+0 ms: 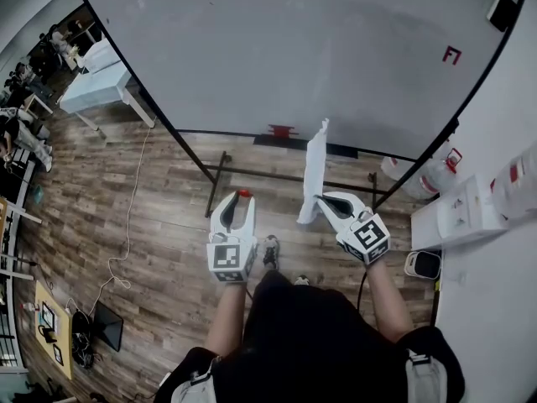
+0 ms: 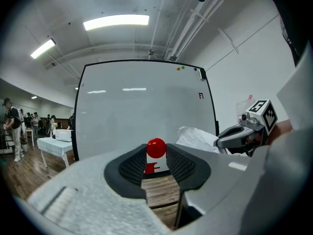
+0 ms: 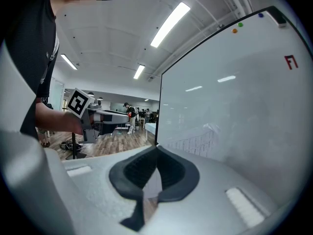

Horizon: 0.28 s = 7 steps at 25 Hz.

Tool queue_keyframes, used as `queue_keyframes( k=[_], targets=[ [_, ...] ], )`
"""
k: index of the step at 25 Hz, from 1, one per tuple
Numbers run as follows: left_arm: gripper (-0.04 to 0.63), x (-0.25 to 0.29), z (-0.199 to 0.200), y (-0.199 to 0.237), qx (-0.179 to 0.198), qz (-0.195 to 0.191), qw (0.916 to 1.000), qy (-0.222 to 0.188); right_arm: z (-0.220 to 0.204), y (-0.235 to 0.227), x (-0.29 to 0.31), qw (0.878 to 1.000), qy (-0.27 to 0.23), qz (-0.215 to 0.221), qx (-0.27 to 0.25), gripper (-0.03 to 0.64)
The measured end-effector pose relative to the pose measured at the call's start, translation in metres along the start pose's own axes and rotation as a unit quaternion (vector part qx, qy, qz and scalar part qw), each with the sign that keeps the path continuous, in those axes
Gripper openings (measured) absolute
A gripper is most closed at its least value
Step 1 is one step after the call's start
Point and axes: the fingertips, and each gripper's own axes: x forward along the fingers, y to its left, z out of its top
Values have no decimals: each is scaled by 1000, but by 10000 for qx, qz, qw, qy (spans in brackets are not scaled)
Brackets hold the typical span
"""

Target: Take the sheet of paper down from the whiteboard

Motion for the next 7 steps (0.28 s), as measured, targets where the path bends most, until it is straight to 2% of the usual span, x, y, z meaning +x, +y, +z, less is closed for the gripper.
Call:
queue_keyframes(
  k=[7],
  targets=[
    [133,4,2,-1,-61,-51,10000,16,-2,-7,1,10000,44,-72,25,5]
  ],
)
